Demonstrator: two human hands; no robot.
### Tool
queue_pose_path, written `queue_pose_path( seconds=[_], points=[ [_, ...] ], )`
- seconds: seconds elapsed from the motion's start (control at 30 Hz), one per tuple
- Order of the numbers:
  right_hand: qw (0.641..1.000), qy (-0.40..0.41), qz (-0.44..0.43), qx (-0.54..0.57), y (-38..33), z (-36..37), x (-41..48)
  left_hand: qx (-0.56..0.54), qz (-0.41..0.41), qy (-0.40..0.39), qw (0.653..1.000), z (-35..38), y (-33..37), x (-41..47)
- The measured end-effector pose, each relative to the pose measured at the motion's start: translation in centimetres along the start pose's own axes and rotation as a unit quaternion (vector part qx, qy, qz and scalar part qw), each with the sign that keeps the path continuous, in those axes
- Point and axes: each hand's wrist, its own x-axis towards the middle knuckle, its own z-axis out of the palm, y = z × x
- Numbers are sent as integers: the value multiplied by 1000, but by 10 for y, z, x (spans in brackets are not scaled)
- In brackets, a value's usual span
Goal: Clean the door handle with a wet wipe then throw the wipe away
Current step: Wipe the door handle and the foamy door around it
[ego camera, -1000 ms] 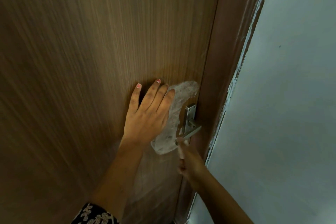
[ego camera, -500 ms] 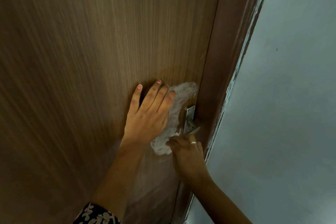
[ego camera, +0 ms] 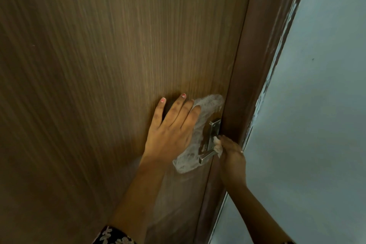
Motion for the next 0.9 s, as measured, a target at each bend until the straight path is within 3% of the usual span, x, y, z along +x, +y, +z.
queue_pose_path(
  seconds=[0.1,0.23,0.53,0.6,0.73,0.83,0.9],
  points=[
    [975,63,169,132,-6,8,2,-4,4,-2,1000,0,0,-1],
    [922,94,333,175,-10,15,11,-4,1,-1,1000,1,0,-1],
    [788,-6,453,417,-30,30,-27,-3,-1,16,1000,1,0,-2],
    [794,17,445,415,-27,23,-15,-7,0,16,1000,0,-1,-2],
    [842,21,414,345,-23,3,24,-10,6,14,1000,-1,-1,-2],
    [906,-50,345,240,-24,-9,46,-9,5,15,1000,-2,-1,-2],
    [946,-129,274,114,-27,-14,57,-10,5,15,1000,-1,-1,-3]
  ],
)
